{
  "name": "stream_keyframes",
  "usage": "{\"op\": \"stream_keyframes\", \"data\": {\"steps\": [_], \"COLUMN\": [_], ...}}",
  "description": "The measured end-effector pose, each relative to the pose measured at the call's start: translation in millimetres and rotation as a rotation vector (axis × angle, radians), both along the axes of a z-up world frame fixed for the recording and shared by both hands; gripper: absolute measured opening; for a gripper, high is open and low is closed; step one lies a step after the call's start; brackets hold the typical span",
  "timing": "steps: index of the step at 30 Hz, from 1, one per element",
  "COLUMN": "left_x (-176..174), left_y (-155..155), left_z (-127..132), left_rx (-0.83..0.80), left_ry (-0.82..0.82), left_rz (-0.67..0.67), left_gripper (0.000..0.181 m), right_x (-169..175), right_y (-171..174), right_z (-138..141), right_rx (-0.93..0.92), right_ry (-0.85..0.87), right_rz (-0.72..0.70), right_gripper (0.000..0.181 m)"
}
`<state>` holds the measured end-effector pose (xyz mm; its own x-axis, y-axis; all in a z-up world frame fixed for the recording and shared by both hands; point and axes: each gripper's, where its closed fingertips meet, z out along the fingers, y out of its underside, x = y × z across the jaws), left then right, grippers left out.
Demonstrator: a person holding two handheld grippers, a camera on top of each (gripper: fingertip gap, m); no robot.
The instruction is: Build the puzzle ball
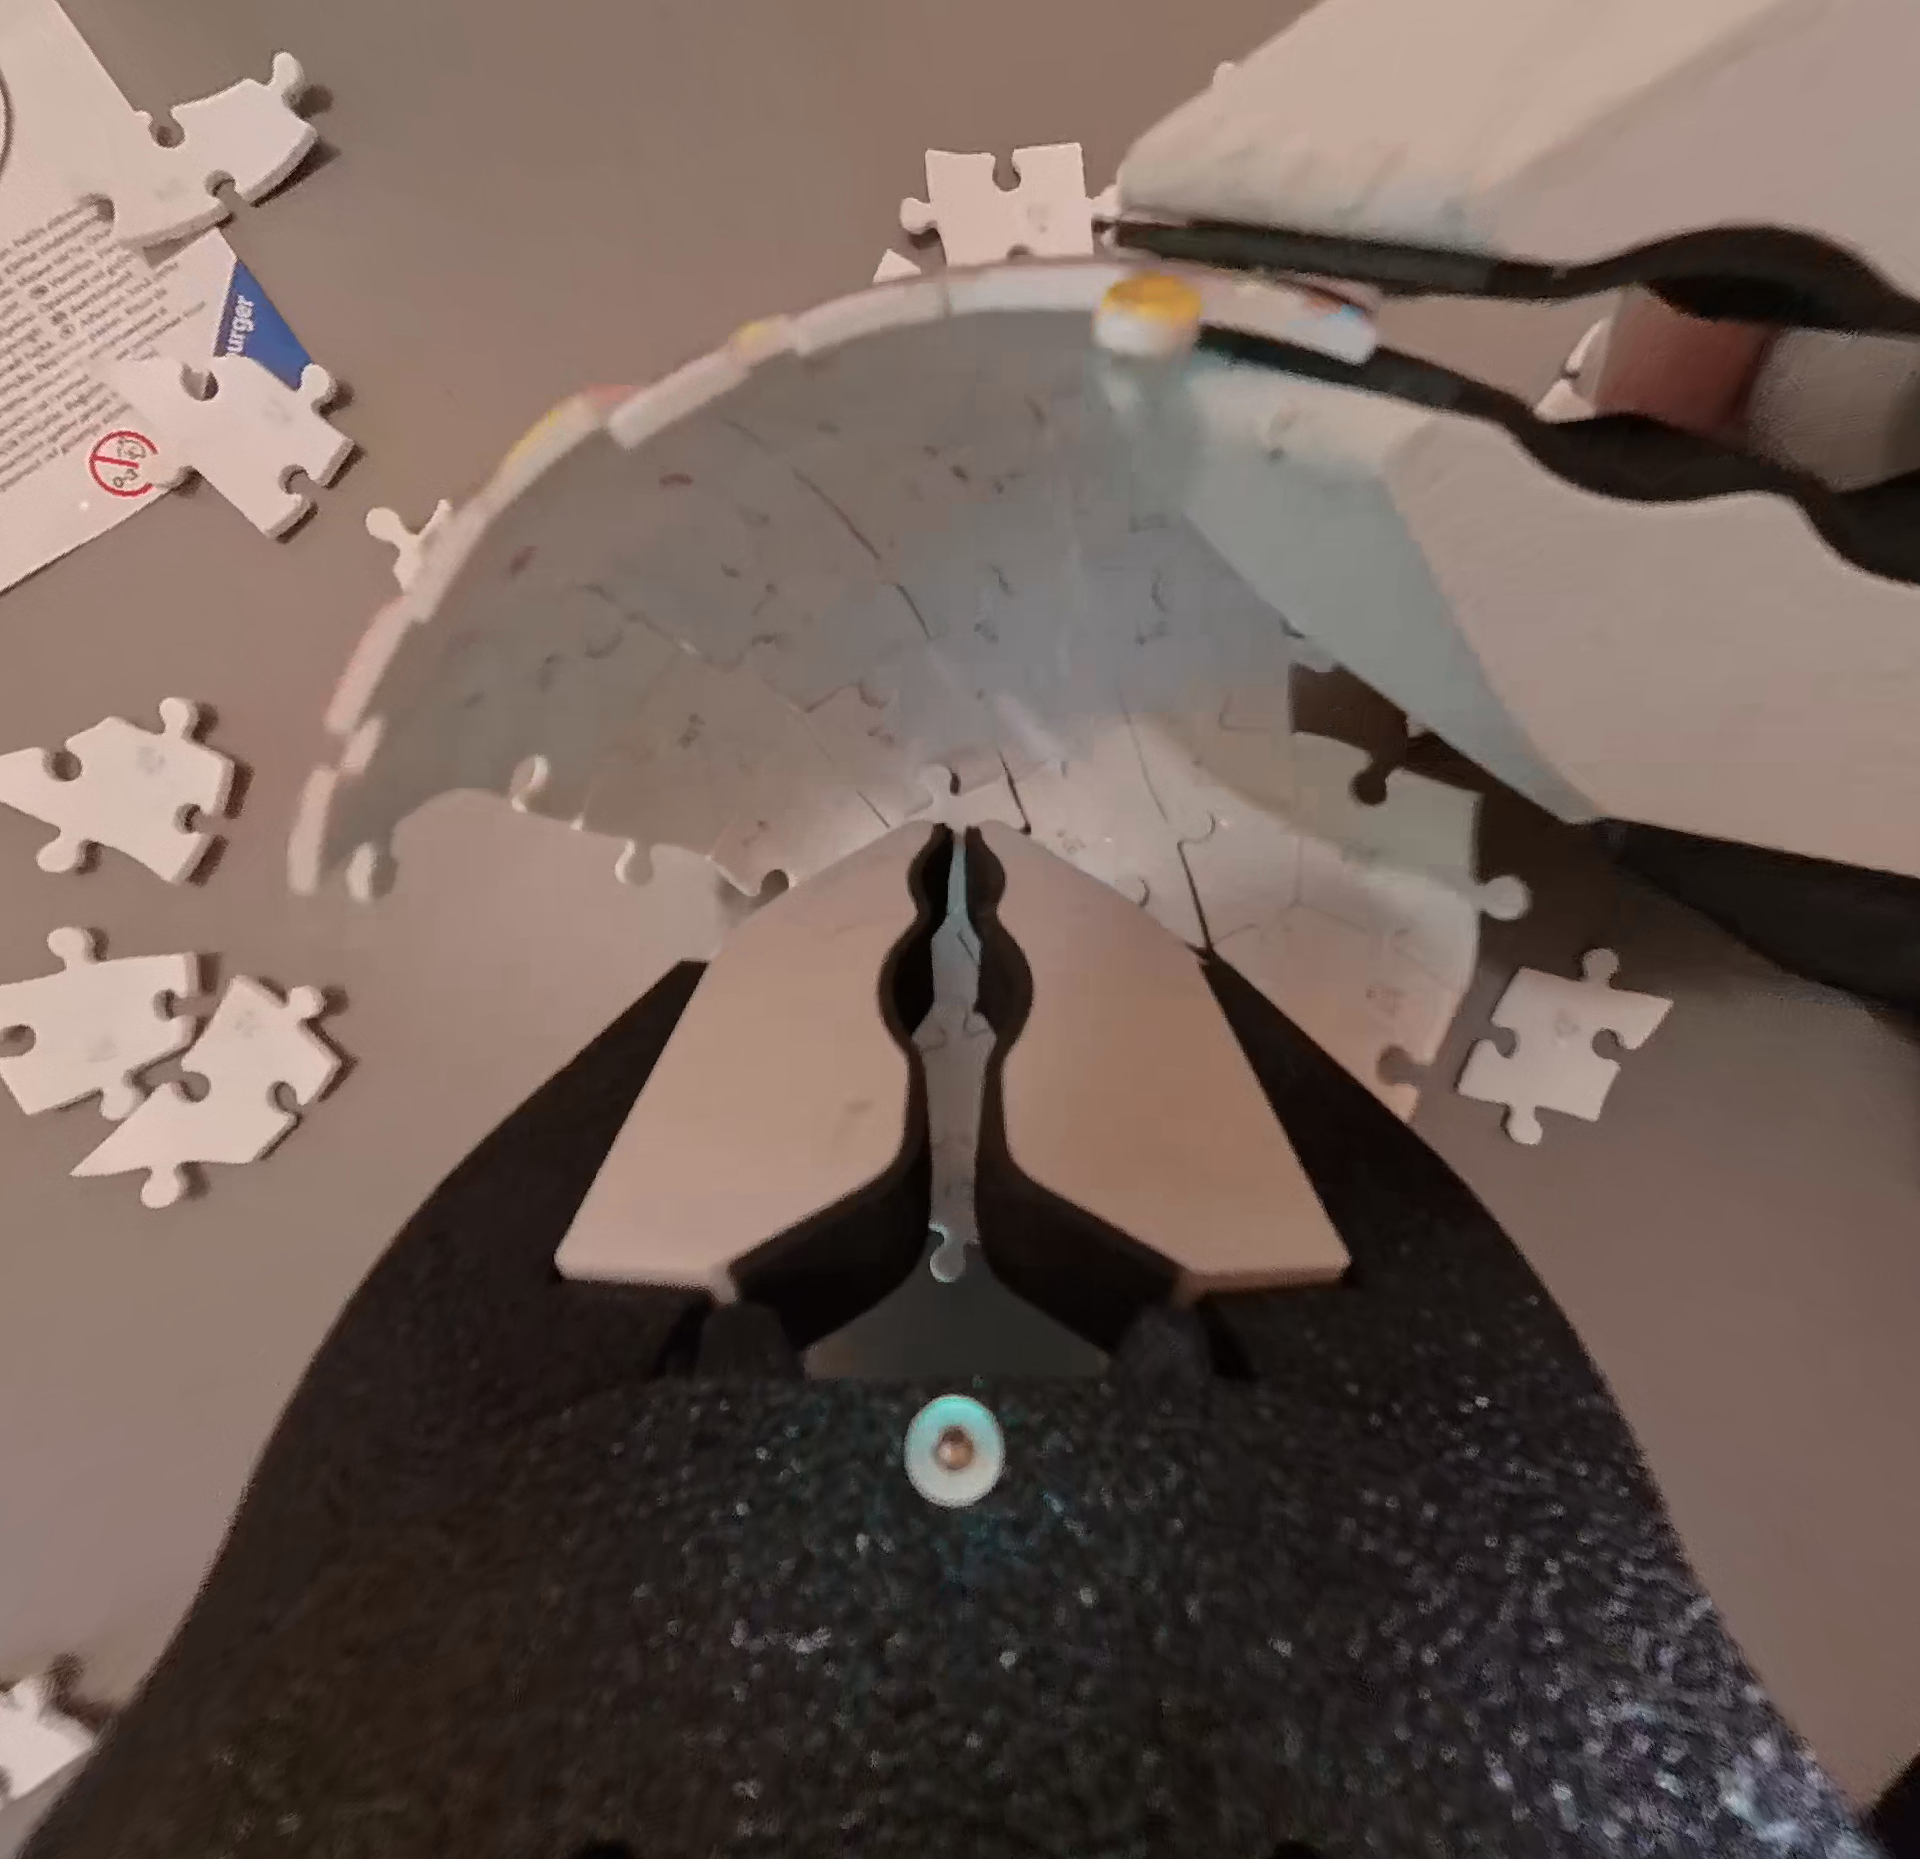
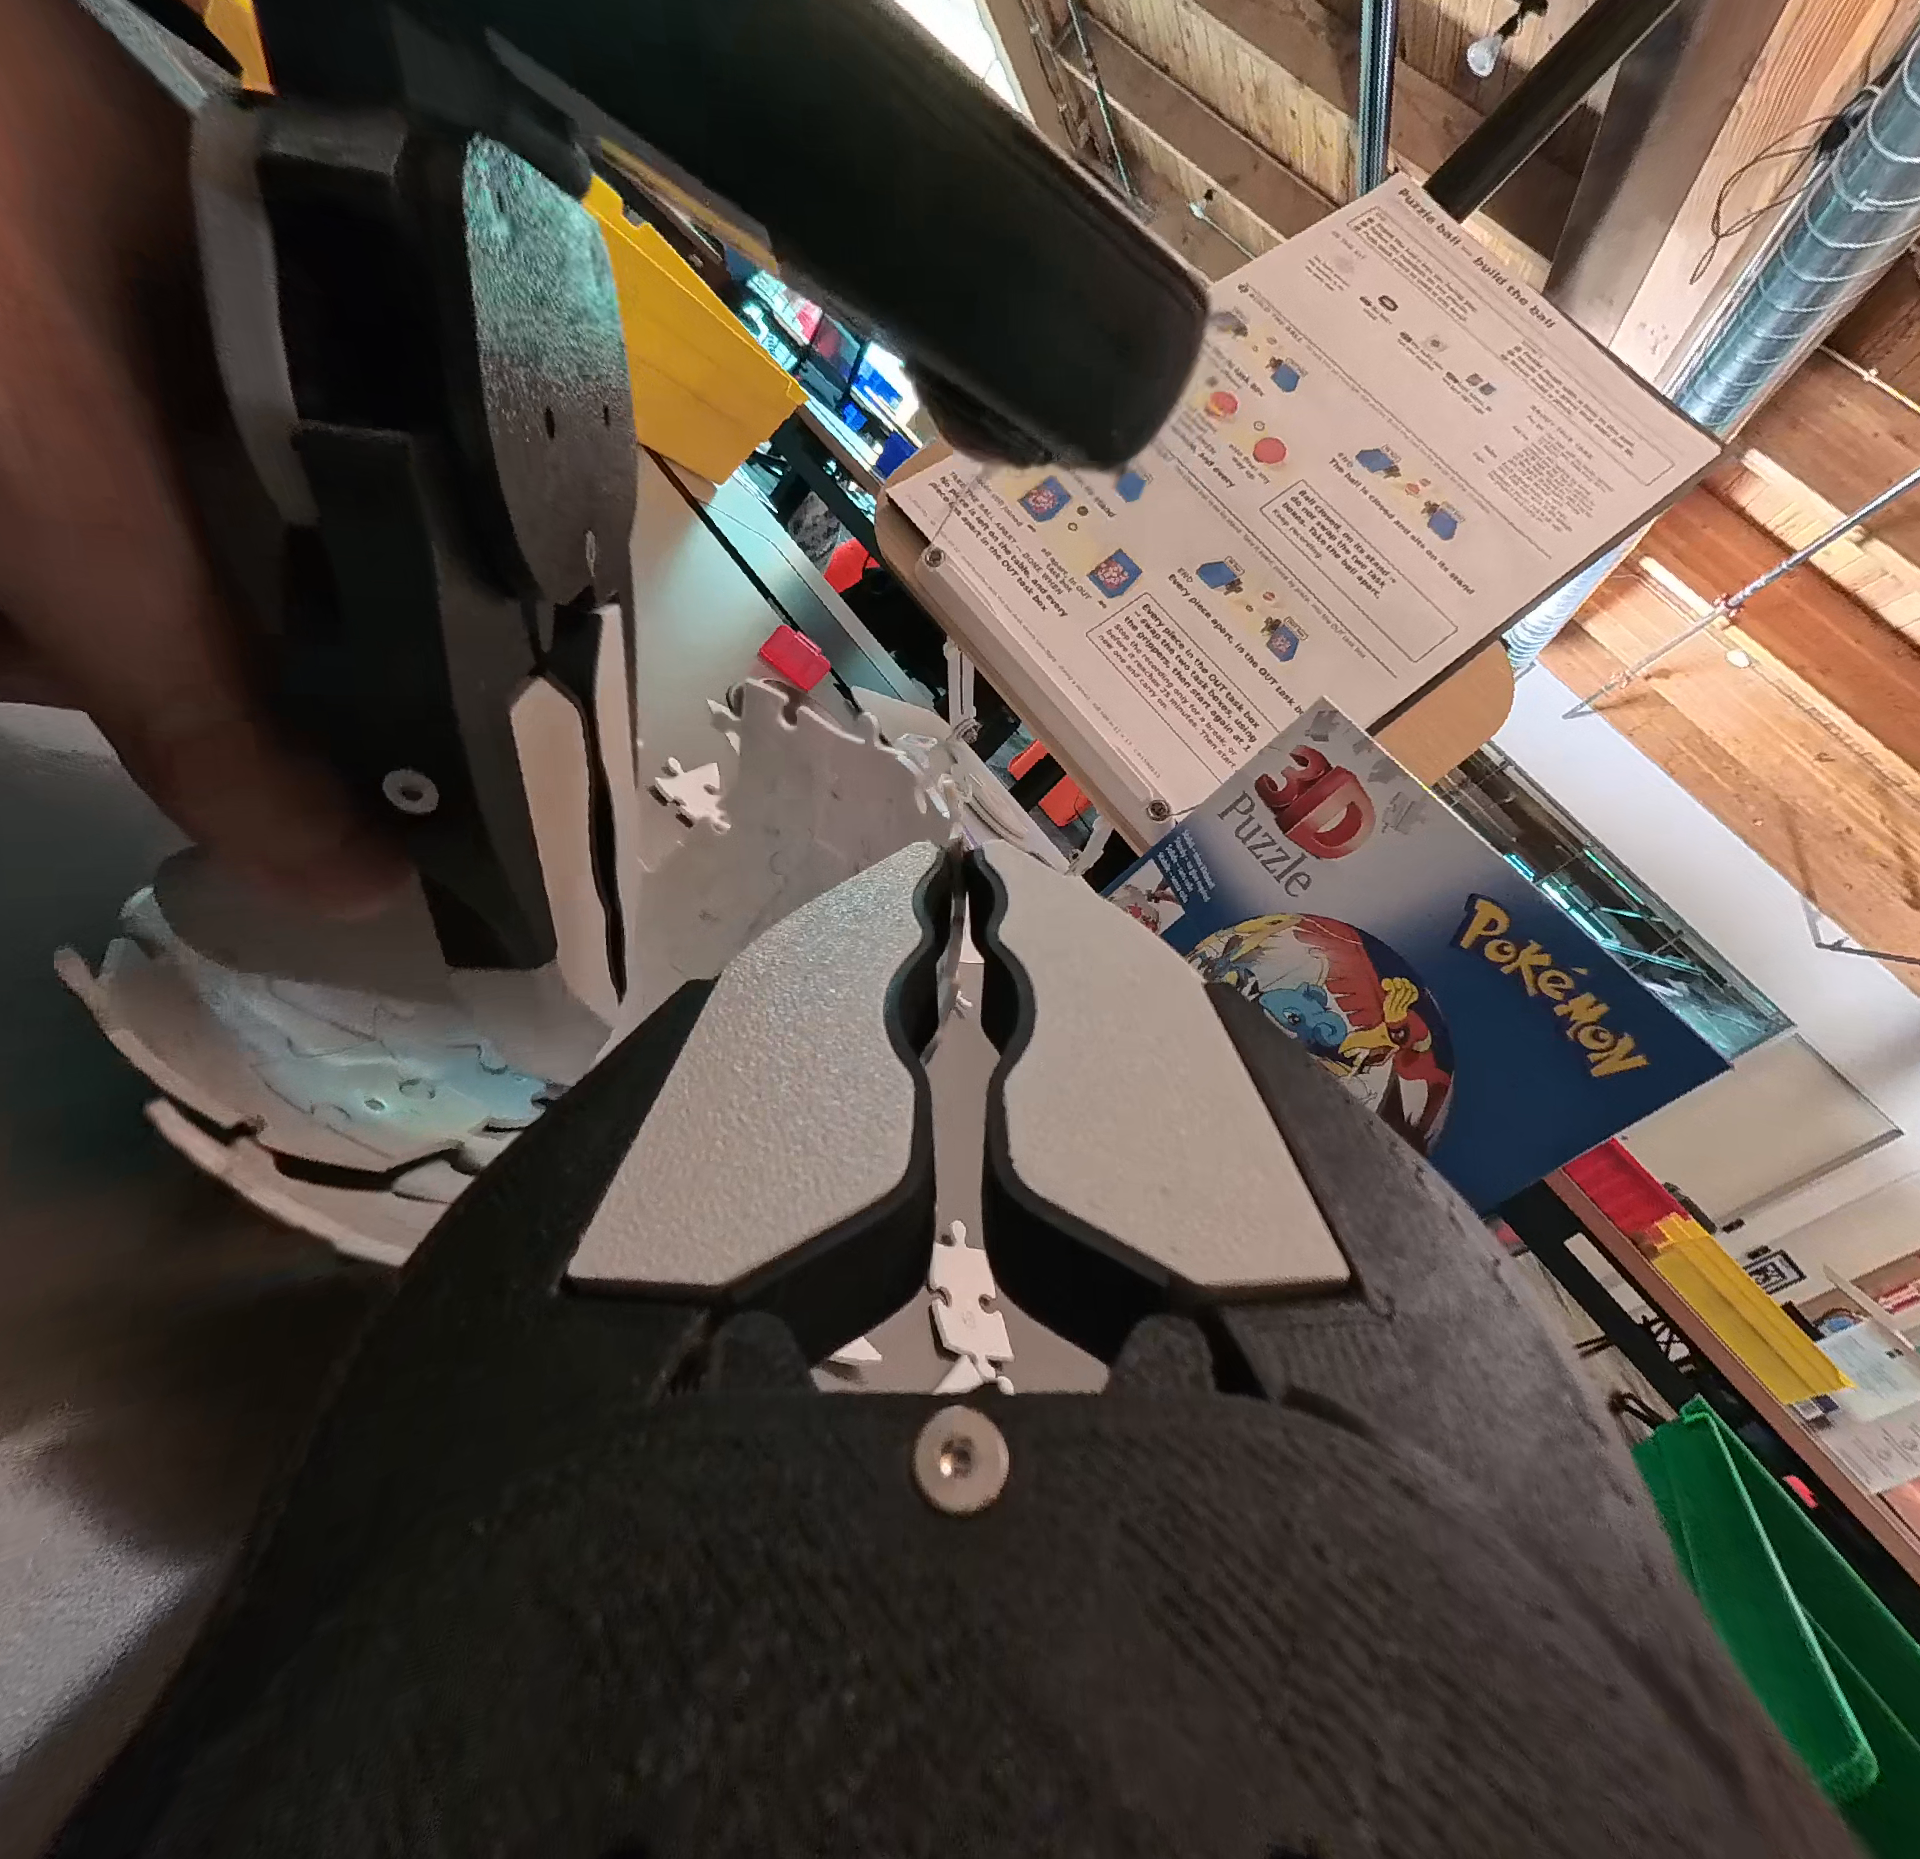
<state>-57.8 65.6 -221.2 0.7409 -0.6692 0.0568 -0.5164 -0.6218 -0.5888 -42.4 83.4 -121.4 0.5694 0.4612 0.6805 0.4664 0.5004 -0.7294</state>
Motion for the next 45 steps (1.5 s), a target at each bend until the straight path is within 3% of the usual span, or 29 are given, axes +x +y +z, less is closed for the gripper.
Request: {"op": "stream_keyframes", "data": {"steps": [5,8,11,13,16,21,27,31,36,45], "left_x": [-4.8,-13.4,-31.1,-40.0,-44.1,-31.4,-31.4,-30.4,-29.2,-29.3], "left_y": [0.8,12.8,30.5,41.0,49.3,41.3,44.3,46.6,46.3,45.1], "left_z": [20.3,56.7,77.3,73.4,54.5,37.2,35.8,38.0,39.1,46.1], "left_rx": [0.076,0.261,0.467,0.551,0.554,0.483,0.418,0.444,0.484,0.602], "left_ry": [-0.084,-0.162,-0.116,-0.048,0.017,-0.055,-0.198,-0.216,-0.201,-0.145], "left_rz": [-0.020,-0.041,-0.114,-0.186,-0.271,-0.393,-0.408,-0.465,-0.485,-0.476], "left_gripper": [0.006,0.006,0.016,0.026,0.037,0.029,0.023,0.007,0.005,0.004], "right_x": [0.3,0.7,0.4,0.4,0.1,1.3,0.8,2.0,5.7,9.4], "right_y": [0.6,0.6,0.4,0.2,-0.1,-0.5,-0.7,-1.1,-1.2,-5.6], "right_z": [-0.5,-0.5,-0.4,-0.5,-0.3,-0.9,-1.2,-1.7,-2.2,-5.2], "right_rx": [0.003,0.002,0.000,0.001,0.000,0.000,-0.006,-0.010,-0.020,-0.098], "right_ry": [-0.004,-0.001,0.003,0.003,0.004,0.002,0.009,0.010,0.021,-0.014], "right_rz": [-0.006,-0.006,-0.003,-0.002,0.001,0.000,0.006,0.004,-0.002,0.001], "right_gripper": [0.002,0.002,0.002,0.002,0.002,0.002,0.002,0.003,0.003,0.034]}}
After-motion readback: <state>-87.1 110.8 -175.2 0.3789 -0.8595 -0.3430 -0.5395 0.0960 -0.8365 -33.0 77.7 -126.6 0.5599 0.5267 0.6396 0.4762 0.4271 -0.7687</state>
